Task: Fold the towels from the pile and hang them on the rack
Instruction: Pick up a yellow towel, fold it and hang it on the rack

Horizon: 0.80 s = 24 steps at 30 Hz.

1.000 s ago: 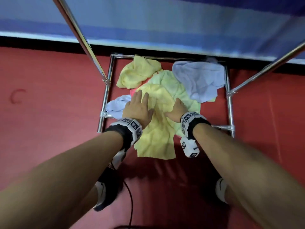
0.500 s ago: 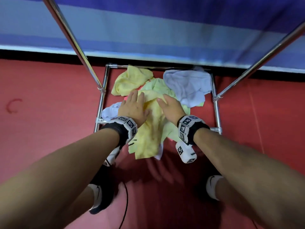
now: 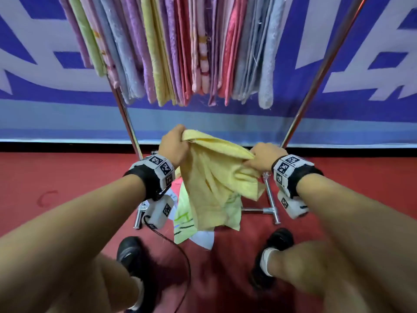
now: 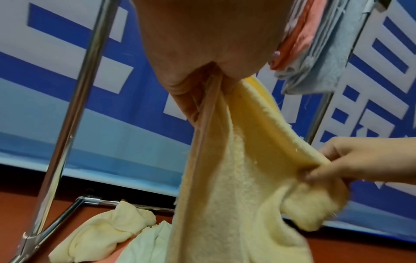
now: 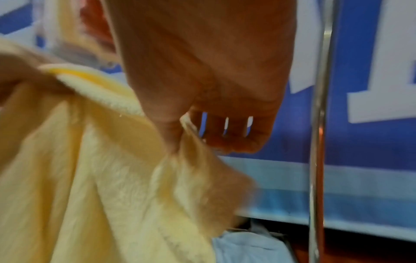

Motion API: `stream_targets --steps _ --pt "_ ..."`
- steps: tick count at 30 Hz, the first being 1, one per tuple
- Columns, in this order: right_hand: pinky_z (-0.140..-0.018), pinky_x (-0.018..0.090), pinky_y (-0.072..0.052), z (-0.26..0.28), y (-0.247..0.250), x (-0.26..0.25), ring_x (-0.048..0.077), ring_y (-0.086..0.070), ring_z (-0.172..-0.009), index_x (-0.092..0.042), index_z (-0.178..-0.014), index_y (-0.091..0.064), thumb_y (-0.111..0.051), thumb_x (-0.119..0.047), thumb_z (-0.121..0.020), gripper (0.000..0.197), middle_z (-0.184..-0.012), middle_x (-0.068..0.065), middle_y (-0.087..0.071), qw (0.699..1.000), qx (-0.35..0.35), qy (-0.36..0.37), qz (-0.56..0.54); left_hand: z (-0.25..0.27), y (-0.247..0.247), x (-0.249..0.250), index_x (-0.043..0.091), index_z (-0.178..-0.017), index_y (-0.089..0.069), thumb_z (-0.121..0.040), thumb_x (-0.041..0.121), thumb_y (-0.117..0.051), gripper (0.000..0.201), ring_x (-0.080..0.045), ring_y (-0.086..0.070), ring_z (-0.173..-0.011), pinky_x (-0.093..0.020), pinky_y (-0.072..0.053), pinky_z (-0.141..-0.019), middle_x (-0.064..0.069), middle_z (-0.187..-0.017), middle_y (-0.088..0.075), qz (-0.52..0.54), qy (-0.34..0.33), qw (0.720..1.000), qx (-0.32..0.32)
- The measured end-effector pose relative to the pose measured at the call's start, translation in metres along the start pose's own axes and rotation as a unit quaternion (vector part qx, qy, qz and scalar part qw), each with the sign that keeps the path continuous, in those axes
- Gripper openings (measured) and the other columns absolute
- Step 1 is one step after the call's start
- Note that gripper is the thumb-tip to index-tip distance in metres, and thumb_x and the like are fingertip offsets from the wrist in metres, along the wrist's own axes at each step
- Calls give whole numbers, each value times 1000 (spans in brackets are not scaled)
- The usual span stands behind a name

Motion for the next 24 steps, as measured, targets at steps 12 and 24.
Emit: stream_targets --steps 12,24 --pt "-81 35 -48 14 56 -65 25 -65 -98 -33 -87 -65 -75 -36 -74 17 -95 -4 -70 952 197 39 -231 15 -33 49 11 -108 -63 -84 8 -74 27 -12 -59 -52 -27 -49 -51 -2 -69 -63 263 41 951 -158" --pt "-64 21 -43 -15 17 -44 -1 -55 -62 -17 -74 -57 -72 2 -84 26 -65 -13 -62 876 133 48 -461 -21 -23 31 2 -99 -70 -93 0 -52 19 -26 -69 -88 -38 -56 -78 -20 -99 -73 385 102 913 -94"
Point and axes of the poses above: each hand's wrist, its own z-axis away from the middle knuckle, its own y-axis out of the back of the hand, x = y × z, the point moved 3 cm from there along -z, towards the middle knuckle
